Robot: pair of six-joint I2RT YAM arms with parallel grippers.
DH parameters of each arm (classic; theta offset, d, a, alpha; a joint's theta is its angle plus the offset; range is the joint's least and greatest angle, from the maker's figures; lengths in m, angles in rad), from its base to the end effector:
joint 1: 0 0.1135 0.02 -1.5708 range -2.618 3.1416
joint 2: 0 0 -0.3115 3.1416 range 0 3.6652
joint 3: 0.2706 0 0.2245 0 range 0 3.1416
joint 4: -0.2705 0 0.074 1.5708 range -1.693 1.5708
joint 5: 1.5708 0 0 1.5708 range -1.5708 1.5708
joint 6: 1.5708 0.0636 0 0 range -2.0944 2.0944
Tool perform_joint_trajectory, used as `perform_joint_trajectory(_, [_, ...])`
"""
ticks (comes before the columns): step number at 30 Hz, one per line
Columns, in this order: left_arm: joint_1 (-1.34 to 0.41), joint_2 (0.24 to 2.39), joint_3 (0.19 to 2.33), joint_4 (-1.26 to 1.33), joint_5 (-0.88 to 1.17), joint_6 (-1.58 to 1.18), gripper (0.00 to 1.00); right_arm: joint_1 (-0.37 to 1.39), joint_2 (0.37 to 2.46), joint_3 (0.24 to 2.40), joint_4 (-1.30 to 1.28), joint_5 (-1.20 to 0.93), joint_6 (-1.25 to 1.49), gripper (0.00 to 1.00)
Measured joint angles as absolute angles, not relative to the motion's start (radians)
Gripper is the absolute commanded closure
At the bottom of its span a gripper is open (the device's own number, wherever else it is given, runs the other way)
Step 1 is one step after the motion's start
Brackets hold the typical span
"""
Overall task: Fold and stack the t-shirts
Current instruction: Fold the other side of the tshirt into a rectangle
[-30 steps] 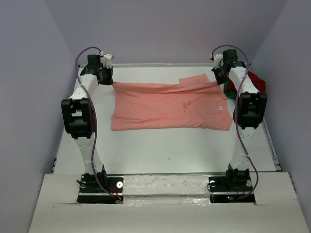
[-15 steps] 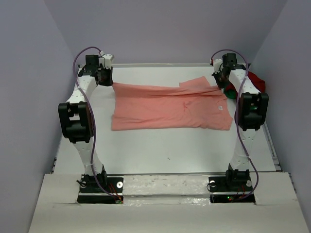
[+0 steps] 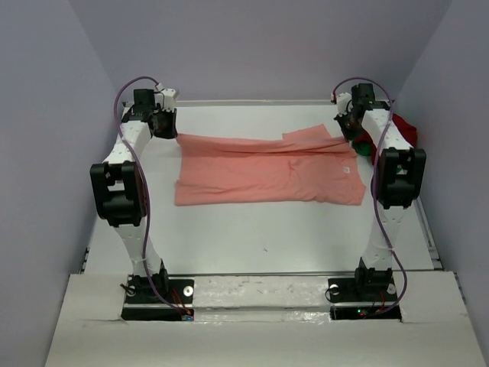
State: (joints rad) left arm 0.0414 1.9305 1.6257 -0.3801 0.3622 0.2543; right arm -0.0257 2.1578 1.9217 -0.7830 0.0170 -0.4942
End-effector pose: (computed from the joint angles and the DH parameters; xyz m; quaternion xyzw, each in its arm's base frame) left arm 0.4579 -0.0036 0.3130 0.1712 0.8755 -0.0988 0.4410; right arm 0.4888 -0.0136 0.2634 -0.2211 0.9364 -0.0779 0.2611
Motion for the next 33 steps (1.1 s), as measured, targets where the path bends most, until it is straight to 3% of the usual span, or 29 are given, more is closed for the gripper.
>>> perform_joint_trajectory(23, [0.041,1.928,1.569,-0.431,0.408,0.305,1.00,-0.026,2.158,1.863,-0.884,-0.011,-0.537,1.00])
perform_joint_trajectory(33, [0.039,1.927,1.538,-0.439,0.411,0.318,1.00,-0.025,2.294,1.930,-0.932,-0.016,-0.551,1.00])
